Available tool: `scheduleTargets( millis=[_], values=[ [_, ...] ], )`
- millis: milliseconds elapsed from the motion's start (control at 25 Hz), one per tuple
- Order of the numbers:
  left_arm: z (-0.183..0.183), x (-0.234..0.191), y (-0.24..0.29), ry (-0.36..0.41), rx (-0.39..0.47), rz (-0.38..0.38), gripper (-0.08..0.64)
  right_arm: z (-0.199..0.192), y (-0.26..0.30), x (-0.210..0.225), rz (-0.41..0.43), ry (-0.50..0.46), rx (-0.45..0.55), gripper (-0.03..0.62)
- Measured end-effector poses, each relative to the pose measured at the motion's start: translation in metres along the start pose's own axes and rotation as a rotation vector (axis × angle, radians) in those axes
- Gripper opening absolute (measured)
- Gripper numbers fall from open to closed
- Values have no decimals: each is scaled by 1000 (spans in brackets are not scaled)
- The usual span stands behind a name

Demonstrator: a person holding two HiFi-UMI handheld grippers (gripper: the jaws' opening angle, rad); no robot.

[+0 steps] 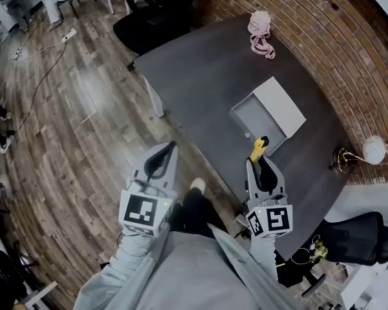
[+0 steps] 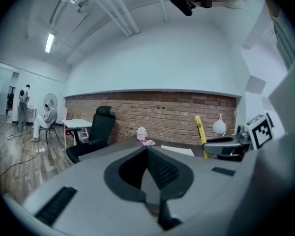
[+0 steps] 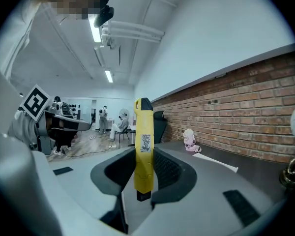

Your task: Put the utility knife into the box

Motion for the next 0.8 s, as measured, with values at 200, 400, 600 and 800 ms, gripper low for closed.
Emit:
scheduleTargets(
  millis=[200,400,600,800],
  values=[
    [0,5,37,-1,-9,-43,20,-12,13,30,-51,27,-9,126],
    [15,3,92,46,5,-90,20,-13,44,69,-96,64,10,126],
    [37,7,161,87,10,-173,20,-3,76,112,-157,81,18,126],
    [54,27,219,100,6,-256,20,6,92,154,-214,98,13,126]
  ],
)
Point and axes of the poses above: the fingertips, and each gripper's own axes: y forward along the fingers, x to its right, z out of its top, the point moved 1 cm from there along -y, backward along the fingers, and after that the axes turned 4 degrees about z, right-handed, at the moved point
